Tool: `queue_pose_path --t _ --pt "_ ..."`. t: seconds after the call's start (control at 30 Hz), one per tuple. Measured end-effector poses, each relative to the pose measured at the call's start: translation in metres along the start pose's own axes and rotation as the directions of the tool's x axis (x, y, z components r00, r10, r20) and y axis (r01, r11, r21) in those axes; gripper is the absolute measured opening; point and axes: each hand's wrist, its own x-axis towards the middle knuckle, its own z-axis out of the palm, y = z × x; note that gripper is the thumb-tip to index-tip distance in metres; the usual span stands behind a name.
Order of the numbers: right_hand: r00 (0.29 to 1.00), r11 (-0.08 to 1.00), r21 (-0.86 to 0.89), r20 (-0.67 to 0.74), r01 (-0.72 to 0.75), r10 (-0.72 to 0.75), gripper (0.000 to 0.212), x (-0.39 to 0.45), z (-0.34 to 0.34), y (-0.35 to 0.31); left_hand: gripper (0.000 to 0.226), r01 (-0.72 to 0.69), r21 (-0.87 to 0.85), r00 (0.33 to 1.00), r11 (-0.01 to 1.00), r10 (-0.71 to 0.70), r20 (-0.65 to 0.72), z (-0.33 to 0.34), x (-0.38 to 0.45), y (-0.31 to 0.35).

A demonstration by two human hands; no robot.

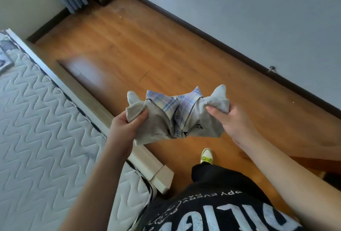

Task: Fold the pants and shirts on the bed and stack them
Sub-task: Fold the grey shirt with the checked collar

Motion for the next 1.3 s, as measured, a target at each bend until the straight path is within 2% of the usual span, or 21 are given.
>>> queue_pose_path --t 0.17,0.3,0.47,0.6,0.77,0.93,1.07,1.2,1.3 --pt "0.999 0.996 0.084 0.043 0.008 -0.012 0.038 0.048 -0.034 -0.026 0.040 -0.009 -0.075 1.000 0.997 0.011 0.014 0.048 0.032 0.015" --pt "0.996 0.997 0.053 0.072 0.049 -0.053 0.022 0.076 -0.036 -0.040 0.035 -0.005 -0.070 0.998 0.998 0.000 -0.061 0.059 0.053 0.027" --pt "0.994 0.999 -0.017 0.103 0.046 -0.044 0.024 0.114 -0.012 -0.054 0.025 0.009 -0.088 0.987 0.996 -0.024 -0.162 0.046 0.070 0.033" --pt "0.985 0.996 -0.075 0.169 0.058 -0.044 0.024 0.142 0.023 -0.070 0.027 0.017 -0.126 0.974 0.992 -0.045 -0.221 0.021 0.084 0.042" --pt "0.962 0.983 -0.110 0.246 0.146 -0.115 0.001 0.183 0.088 -0.111 0.029 0.003 -0.240 0.964 0.971 -0.067 -0.258 -0.028 0.119 0.065" --pt "0.954 0.980 -0.121 0.276 0.159 -0.120 0.011 0.222 0.154 -0.163 0.025 -0.022 -0.315 0.963 0.949 -0.064 -0.262 -0.089 0.159 0.101" --pt "0.936 0.978 -0.082 0.315 0.190 -0.155 0.005 0.254 0.202 -0.193 0.025 -0.062 -0.344 0.968 0.937 -0.027 -0.249 -0.131 0.193 0.130" --pt "0.923 0.981 -0.062 0.355 0.182 -0.149 0.020 0.290 0.237 -0.220 0.025 -0.094 -0.356 0.963 0.930 -0.006 -0.270 -0.157 0.229 0.155" --pt "0.910 0.976 -0.076 0.382 0.204 -0.161 0.022 0.327 0.260 -0.239 0.021 -0.090 -0.327 0.947 0.941 -0.021 -0.321 -0.166 0.262 0.170"
